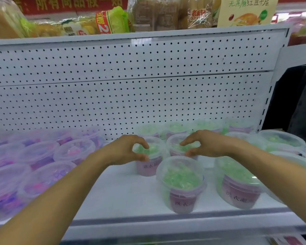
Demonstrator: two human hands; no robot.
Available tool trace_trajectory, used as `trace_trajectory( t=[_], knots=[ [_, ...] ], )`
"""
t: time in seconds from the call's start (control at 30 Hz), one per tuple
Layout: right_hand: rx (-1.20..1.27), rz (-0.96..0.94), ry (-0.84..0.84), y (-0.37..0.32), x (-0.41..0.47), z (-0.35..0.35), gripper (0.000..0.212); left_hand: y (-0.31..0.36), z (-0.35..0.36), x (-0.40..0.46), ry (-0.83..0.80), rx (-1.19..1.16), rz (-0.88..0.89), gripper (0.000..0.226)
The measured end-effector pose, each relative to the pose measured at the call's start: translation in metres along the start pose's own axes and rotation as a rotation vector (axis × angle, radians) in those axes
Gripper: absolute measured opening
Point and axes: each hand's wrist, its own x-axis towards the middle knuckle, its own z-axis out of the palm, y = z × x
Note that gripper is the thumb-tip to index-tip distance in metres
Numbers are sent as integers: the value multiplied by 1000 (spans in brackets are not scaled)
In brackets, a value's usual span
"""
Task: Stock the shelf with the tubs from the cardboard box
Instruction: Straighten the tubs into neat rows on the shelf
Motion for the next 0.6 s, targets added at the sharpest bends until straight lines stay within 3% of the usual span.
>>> trace_trajectory(
  t=[0.4,0.6],
  knots=[
    [39,7,-39,6,3,3,36,0,2,7,2,20,-11,34],
    [144,76,192,30,-25,-38,39,30,13,28,94,61,128,31]
  ],
)
